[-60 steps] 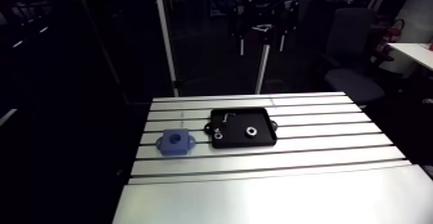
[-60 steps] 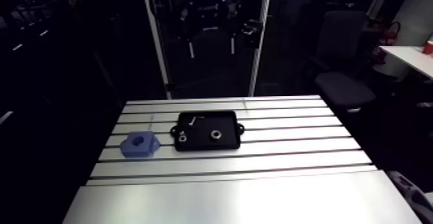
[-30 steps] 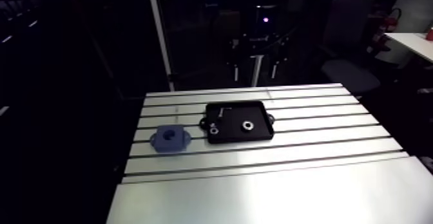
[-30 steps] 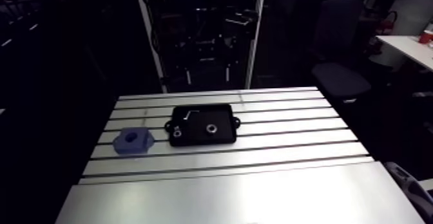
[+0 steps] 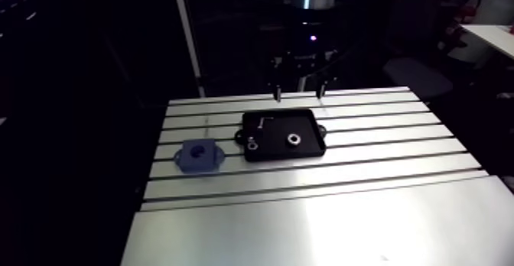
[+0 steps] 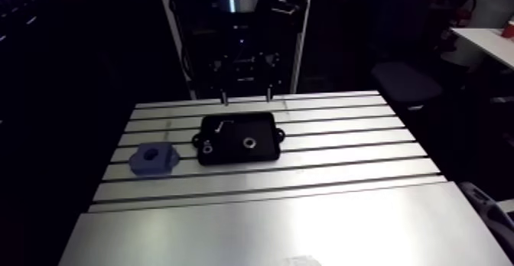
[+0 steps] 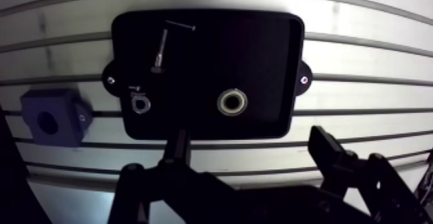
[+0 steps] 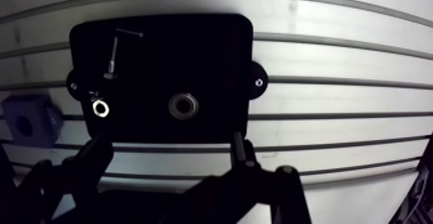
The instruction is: Pick up the bearing and press it into the housing until flush.
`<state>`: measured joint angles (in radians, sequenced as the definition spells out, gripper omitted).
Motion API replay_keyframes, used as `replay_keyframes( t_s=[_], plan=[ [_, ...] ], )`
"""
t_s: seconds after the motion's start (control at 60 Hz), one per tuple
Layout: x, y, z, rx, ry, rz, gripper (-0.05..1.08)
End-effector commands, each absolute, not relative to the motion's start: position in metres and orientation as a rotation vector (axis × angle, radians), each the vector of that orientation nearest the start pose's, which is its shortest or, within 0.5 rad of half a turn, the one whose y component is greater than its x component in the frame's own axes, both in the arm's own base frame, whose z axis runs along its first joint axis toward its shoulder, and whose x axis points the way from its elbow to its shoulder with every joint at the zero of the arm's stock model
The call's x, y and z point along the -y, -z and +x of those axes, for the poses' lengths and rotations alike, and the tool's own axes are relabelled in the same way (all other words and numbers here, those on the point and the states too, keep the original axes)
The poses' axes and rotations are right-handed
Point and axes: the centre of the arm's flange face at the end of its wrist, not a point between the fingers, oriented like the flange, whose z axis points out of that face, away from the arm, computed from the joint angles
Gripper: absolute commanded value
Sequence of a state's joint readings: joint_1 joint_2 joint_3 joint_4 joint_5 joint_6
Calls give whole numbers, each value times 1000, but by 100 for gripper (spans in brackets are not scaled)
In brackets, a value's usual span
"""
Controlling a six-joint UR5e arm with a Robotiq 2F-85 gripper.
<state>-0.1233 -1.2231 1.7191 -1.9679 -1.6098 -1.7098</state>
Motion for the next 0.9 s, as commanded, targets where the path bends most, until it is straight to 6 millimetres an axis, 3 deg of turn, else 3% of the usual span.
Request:
replay_keyframes(
  t_s=[0.017,0.433,0.9],
  plan=[
    [57,-242,-585,-3024,-35,-37,1],
    [42,-217,-575,-3026,48,-36,1],
    [41,-192,-574,-3022,38,-36,1]
  ],
)
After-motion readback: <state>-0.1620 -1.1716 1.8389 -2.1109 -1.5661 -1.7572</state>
